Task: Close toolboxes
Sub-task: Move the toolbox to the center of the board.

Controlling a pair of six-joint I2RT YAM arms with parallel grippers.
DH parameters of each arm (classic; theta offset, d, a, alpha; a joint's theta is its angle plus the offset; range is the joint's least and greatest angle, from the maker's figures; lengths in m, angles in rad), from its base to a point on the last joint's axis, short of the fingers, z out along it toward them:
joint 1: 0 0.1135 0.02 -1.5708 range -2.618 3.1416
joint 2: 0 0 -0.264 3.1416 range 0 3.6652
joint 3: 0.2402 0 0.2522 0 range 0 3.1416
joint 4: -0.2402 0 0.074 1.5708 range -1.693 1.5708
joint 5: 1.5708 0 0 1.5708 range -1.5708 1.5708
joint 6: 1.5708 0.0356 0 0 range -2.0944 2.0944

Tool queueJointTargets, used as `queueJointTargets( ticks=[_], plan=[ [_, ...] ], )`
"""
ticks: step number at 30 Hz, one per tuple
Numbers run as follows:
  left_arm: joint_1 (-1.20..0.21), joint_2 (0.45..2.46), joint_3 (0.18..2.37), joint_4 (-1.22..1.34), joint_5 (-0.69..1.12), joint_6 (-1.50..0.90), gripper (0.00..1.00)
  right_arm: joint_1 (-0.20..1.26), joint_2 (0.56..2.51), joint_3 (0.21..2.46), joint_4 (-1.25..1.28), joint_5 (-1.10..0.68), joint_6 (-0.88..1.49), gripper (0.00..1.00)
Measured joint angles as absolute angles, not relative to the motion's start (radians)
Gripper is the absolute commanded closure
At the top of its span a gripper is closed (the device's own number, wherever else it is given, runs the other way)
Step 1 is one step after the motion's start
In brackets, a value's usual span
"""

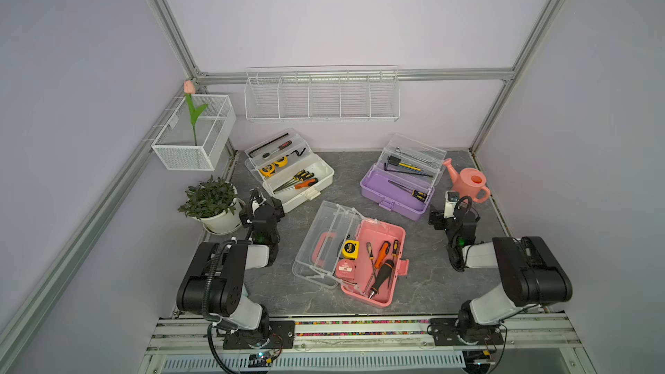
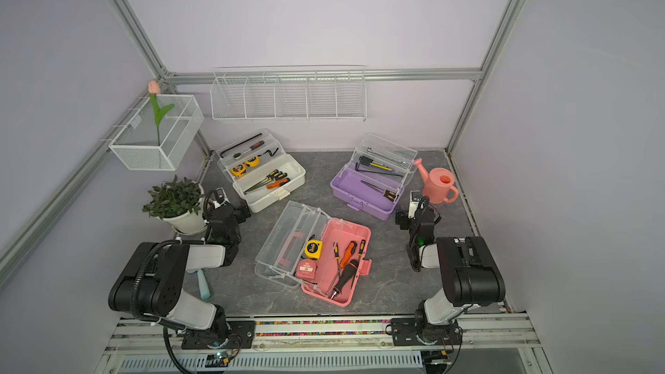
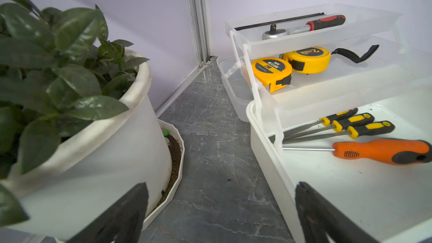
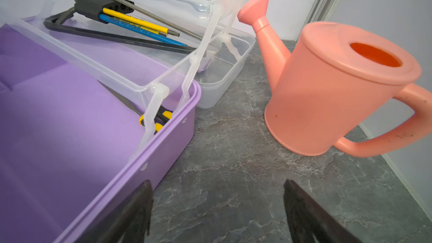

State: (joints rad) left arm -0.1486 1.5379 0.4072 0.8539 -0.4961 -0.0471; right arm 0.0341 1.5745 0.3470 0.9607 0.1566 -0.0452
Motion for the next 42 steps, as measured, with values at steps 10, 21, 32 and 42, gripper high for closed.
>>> queueJointTargets(
  ticks=[10, 21, 32, 42],
  plan=[
    [-0.149, 1.538, 0.407, 0.854, -0.496, -0.047, 0.01, 0.034, 1.575, 0.347, 0.961, 0.157, -0.045, 0.11],
    [-0.101, 1.535, 0.409, 0.812, -0.427, -0.052, 0.01, 0.012, 1.575, 0.347, 0.957, 0.176, -0.022, 0.11],
    [-0.07, 1.518, 0.412, 0.764, -0.336, -0.048, 0.0, 0.022, 1.535, 0.347, 0.916, 0.213, -0.022, 0.11],
    [-0.094, 1.188, 0.61, 0.31, -0.278, -0.215, 0.04, 0.045, 1.217, 0.48, 0.577, 0.297, 0.072, 0.11]
  ],
)
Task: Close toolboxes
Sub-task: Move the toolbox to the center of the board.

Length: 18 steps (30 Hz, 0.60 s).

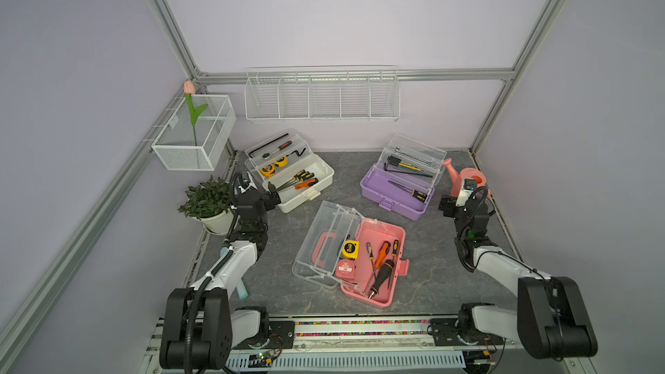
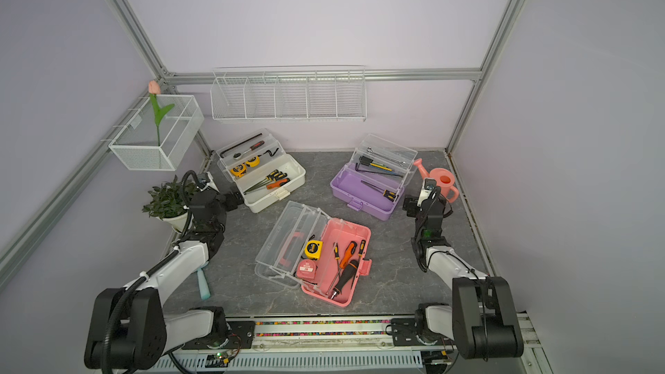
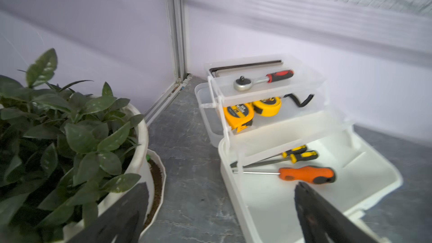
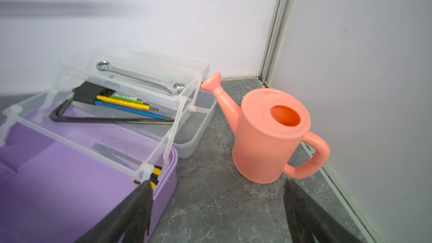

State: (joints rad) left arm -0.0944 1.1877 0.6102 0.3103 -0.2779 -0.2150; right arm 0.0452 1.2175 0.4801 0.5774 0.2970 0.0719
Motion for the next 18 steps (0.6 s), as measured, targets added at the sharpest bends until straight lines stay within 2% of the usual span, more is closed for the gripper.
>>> queueJointTargets(
  ticks=[8, 13, 15, 18],
  plan=[
    [-0.121, 1.02, 0.607, -0.057, -0.138, -0.444, 0.13, 0.043, 1.066, 0.546, 0.234, 0.242, 0.377, 0.11],
    [-0.127, 0.838, 0.538, -0.279, -0.02, -0.537, 0.27, 0.027, 1.06, 0.563, 0.067, 0.098, 0.472, 0.11],
    [-0.128, 0.77, 0.515, -0.361, 0.025, -0.563, 0.28, 0.033, 1.094, 0.602, -0.005, 0.015, 0.487, 0.11],
    [-0.135, 0.702, 0.494, -0.458, 0.076, -0.588, 0.27, 0.079, 1.161, 0.665, -0.101, -0.073, 0.509, 0.01]
  ],
)
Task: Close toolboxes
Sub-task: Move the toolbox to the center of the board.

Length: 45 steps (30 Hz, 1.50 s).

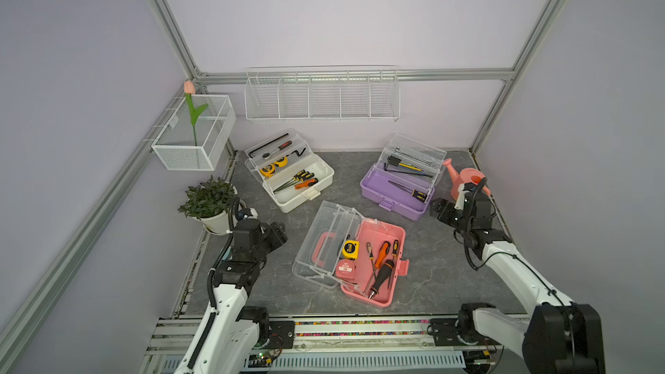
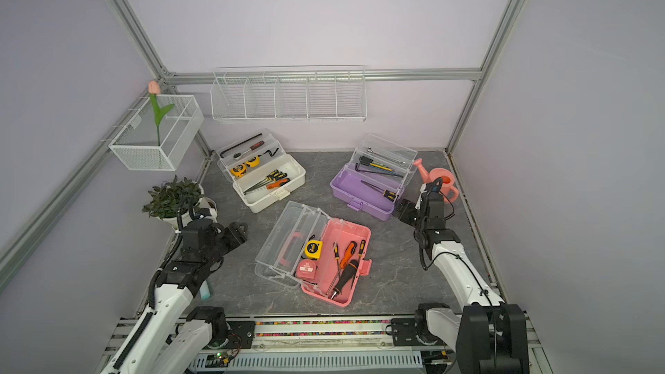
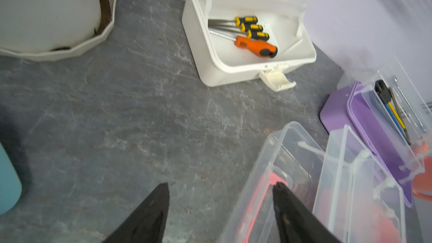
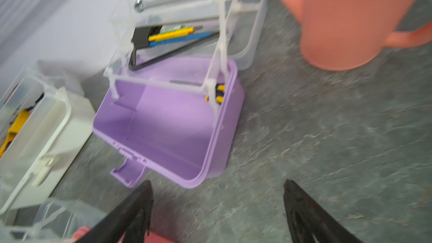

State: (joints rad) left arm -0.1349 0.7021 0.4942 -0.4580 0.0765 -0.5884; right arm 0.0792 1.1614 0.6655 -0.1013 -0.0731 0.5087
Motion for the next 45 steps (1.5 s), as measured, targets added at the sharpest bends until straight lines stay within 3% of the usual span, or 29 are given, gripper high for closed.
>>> queueJointTargets(
  ticks=[8, 14, 24, 28, 33, 45],
  plan=[
    [-0.145, 0.745, 0.459, -0.482, 0.13, -0.633, 0.25, 0.334, 1.188, 0.678, -0.281, -0.124, 0.614, 0.32],
    [-0.145, 0.807, 0.451, -0.407, 0.139, -0.65, 0.25, 0.456, 1.176, 0.645, -0.336, -0.077, 0.728, 0.46],
    [-0.145, 0.851, 0.451, -0.345, 0.139, -0.643, 0.23, 0.495, 1.283, 0.65, -0.3, -0.044, 0.82, 0.65],
    [-0.145, 0.85, 0.451, -0.337, 0.139, -0.641, 0.23, 0.501, 1.328, 0.676, -0.269, -0.031, 0.841, 0.82],
    [-0.145, 0.845, 0.45, -0.332, 0.136, -0.635, 0.23, 0.502, 1.375, 0.71, -0.247, 0.006, 0.863, 0.93],
    [-0.145, 0.76, 0.448, -0.371, 0.145, -0.624, 0.24, 0.435, 1.523, 0.841, -0.22, 0.062, 0.809, 0.9]
  ],
)
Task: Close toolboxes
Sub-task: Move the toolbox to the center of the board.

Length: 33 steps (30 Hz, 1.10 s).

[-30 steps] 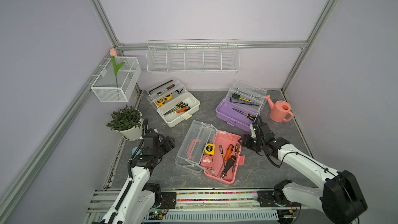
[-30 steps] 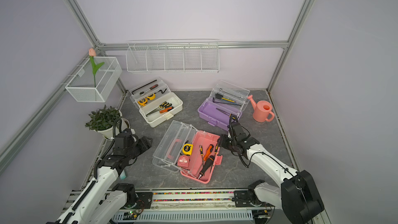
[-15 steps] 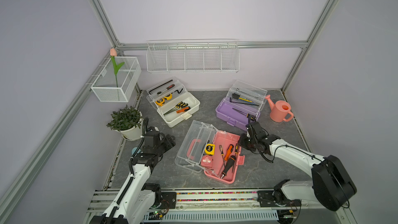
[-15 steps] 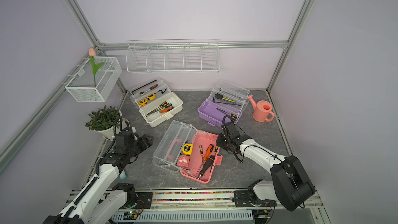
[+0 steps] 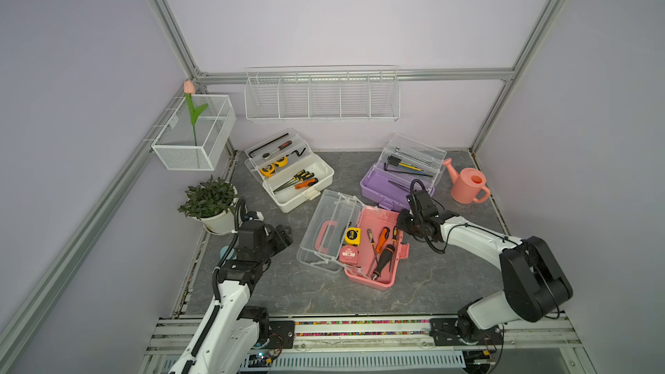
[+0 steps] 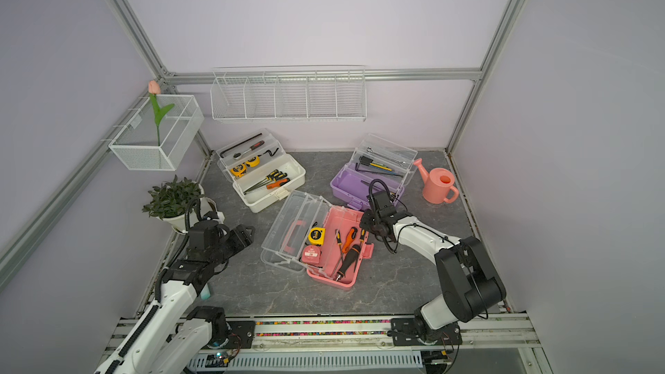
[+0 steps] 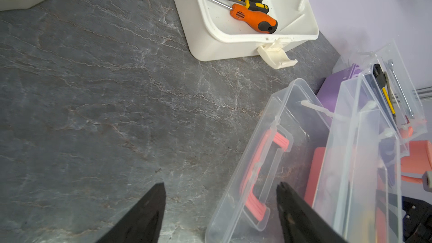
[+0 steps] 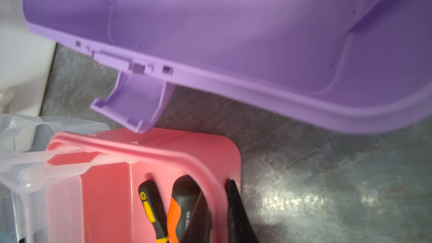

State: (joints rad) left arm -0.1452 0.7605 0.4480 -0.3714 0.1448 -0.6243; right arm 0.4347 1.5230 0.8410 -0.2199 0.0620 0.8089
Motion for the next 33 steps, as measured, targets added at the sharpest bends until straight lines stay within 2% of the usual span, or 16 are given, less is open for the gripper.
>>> queueJointTargets(
  ticks=[2, 4, 7, 10, 21, 25, 33],
  plan=[
    [-0.145, 0.735, 0.433, -0.372, 0.169, -0.624, 0.25, 0.415, 1.538, 0.858, -0.224, 0.063, 0.802, 0.83],
    [-0.145, 0.723, 0.408, -0.362, 0.206, -0.628, 0.27, 0.402, 1.559, 0.881, -0.221, 0.059, 0.794, 0.69],
    [-0.145, 0.726, 0.348, -0.319, 0.274, -0.649, 0.3, 0.392, 1.576, 0.92, -0.199, 0.047, 0.781, 0.59],
    [-0.145, 0.739, 0.29, -0.278, 0.329, -0.681, 0.31, 0.392, 1.575, 0.933, -0.182, 0.034, 0.771, 0.54],
    [-0.174, 0.85, 0.278, -0.201, 0.433, -0.699, 0.47, 0.387, 1.541, 0.934, -0.178, 0.029, 0.735, 0.52],
    [-0.189, 0.866, 0.278, -0.199, 0.446, -0.694, 0.58, 0.387, 1.501, 0.934, -0.178, 0.028, 0.724, 0.51],
    [-0.19, 0.921, 0.289, -0.18, 0.419, -0.669, 0.66, 0.387, 1.439, 0.934, -0.188, 0.029, 0.71, 0.5]
  ],
)
